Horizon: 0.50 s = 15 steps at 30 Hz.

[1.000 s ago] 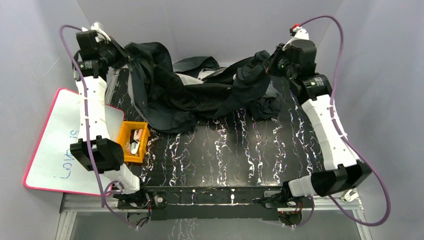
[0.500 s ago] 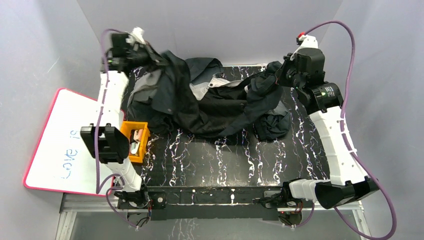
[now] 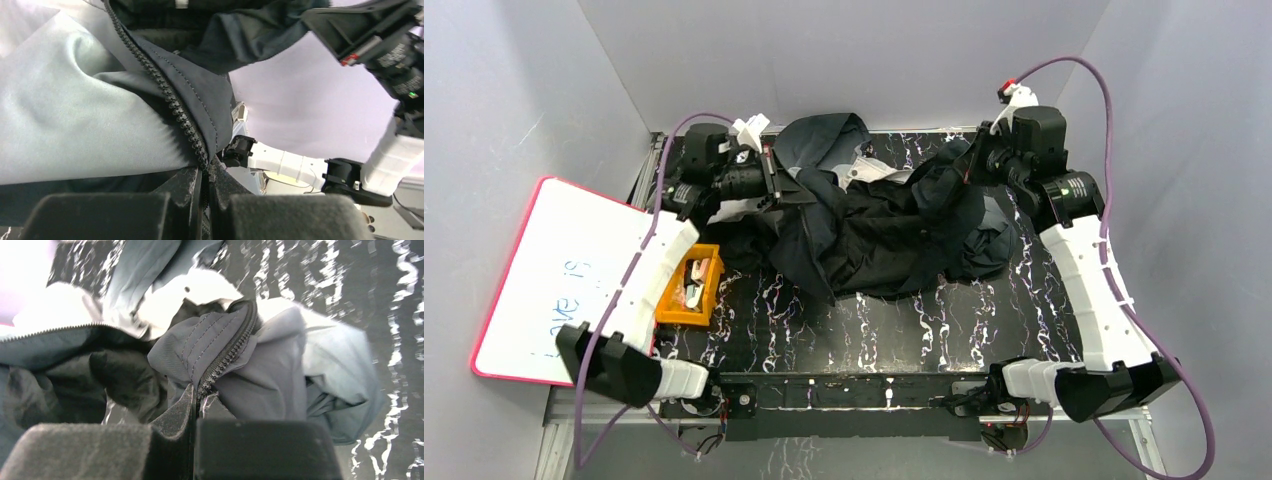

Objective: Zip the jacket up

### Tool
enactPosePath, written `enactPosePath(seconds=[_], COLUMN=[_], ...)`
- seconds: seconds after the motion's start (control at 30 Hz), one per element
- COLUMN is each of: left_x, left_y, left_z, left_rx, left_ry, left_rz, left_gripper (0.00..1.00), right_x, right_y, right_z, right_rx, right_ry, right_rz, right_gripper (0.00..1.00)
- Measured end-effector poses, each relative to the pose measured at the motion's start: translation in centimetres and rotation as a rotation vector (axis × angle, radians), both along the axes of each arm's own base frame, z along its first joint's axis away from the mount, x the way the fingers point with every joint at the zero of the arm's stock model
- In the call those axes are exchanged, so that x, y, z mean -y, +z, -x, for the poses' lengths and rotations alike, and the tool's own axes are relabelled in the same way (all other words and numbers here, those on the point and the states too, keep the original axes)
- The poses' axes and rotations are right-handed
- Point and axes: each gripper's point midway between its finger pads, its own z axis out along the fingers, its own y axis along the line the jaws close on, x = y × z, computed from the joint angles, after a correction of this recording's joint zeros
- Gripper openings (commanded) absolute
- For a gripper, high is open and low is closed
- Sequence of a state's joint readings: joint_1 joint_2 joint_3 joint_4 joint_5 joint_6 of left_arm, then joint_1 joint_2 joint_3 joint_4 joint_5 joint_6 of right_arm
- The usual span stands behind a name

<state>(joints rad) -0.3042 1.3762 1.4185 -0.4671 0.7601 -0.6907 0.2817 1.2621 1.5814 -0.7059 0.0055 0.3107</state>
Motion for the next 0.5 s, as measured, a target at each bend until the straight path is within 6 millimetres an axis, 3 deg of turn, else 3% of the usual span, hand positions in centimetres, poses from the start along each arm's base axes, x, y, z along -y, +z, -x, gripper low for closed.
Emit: enactPosePath(seconds=[0.1,0.17,0.33,0.5], left_x=[-0.3,-0.1,0.0,0.0], left_y=[1.0,0.6,-3.5,-8.7], left_z=[2.6,4.7,9.5,11.7], left_rx=[0.026,0.022,-0.073,-0.2], left_ry=[-0.014,-0.036,-0.078,-0.085], left_rz=[0.031,0.042,0.031,-0.029], left_gripper=[0.0,0.0,0.0,0.0], right_x=[-1.4,-2.4,-4.2,-4.9], right_y=[-1.2,-1.9,-5.4,-10.8], right_z=[2.1,3.8,8.2,11.5], right_rx=[-0.039,-0.063,-0.175,-0.347], right_ry=[0.101,0.175,0.332,0.405], right_rz=[-0.041,-0.074,-0.14,-0.163], right_gripper=[0.0,0.0,0.0,0.0])
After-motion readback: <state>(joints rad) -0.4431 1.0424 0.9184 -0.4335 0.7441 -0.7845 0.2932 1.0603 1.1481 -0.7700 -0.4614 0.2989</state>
